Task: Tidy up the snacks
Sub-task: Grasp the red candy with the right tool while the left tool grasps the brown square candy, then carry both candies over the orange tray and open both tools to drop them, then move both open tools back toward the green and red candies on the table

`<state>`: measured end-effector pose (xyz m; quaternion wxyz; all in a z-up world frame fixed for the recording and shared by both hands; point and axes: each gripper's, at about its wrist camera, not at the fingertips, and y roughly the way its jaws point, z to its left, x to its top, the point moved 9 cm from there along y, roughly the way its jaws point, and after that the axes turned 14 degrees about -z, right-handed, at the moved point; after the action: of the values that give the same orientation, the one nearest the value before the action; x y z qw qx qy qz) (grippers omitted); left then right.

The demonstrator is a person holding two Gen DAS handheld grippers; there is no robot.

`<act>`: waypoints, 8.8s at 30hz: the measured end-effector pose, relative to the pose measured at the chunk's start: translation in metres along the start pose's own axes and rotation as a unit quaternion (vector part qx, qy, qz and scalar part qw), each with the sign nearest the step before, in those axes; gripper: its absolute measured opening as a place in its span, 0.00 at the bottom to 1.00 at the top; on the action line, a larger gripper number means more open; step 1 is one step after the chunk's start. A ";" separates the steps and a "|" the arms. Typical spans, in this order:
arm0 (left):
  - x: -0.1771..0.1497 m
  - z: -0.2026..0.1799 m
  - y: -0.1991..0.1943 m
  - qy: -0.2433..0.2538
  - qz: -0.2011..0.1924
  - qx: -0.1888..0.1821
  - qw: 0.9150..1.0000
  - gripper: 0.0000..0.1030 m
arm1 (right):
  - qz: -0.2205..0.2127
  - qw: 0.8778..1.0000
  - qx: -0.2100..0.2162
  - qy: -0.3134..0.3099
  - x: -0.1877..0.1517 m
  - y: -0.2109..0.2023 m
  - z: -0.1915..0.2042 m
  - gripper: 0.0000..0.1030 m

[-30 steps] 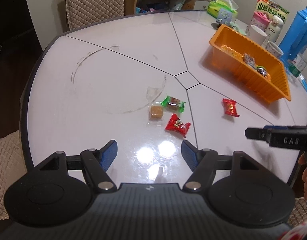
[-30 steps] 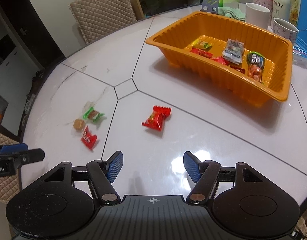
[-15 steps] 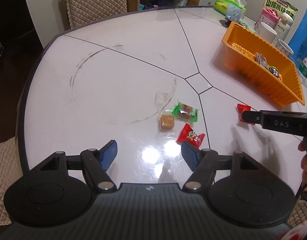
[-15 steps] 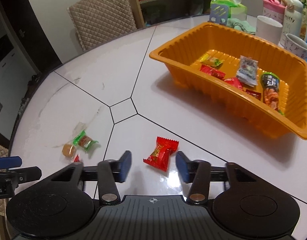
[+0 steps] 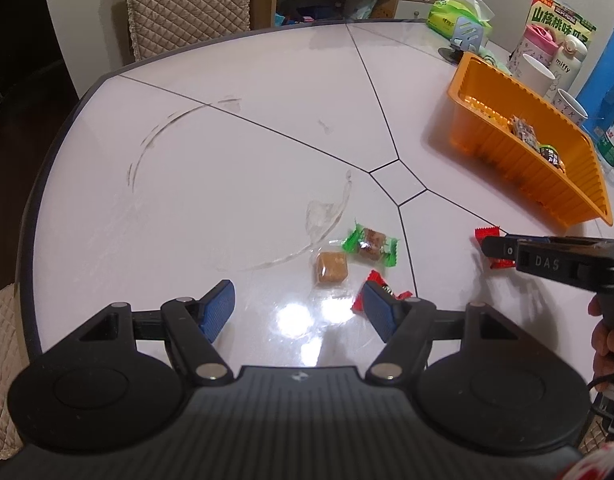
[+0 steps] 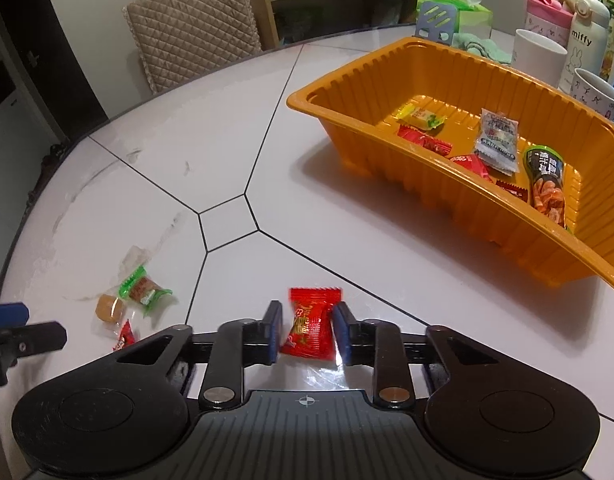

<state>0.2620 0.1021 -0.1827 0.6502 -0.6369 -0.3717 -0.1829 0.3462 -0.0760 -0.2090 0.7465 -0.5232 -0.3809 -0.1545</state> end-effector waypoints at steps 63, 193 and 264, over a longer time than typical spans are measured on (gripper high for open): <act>0.016 -0.030 0.002 0.064 -0.030 -0.055 0.996 0.18 | -0.028 0.999 0.018 0.035 0.007 -0.059 -0.018 0.20; 0.142 -0.233 0.053 0.119 -0.056 -0.173 0.976 0.55 | -0.122 0.980 -0.043 0.152 0.097 -0.110 -0.174 0.68; -0.048 -0.005 -0.085 -0.037 0.028 -0.019 0.999 0.65 | 0.043 0.992 0.111 -0.030 -0.048 -0.098 0.074 0.68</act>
<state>0.1714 0.0755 -0.1572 0.6288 -0.6656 -0.3738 -0.1476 0.2230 -0.0575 -0.1676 0.7939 -0.4576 -0.3954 -0.0634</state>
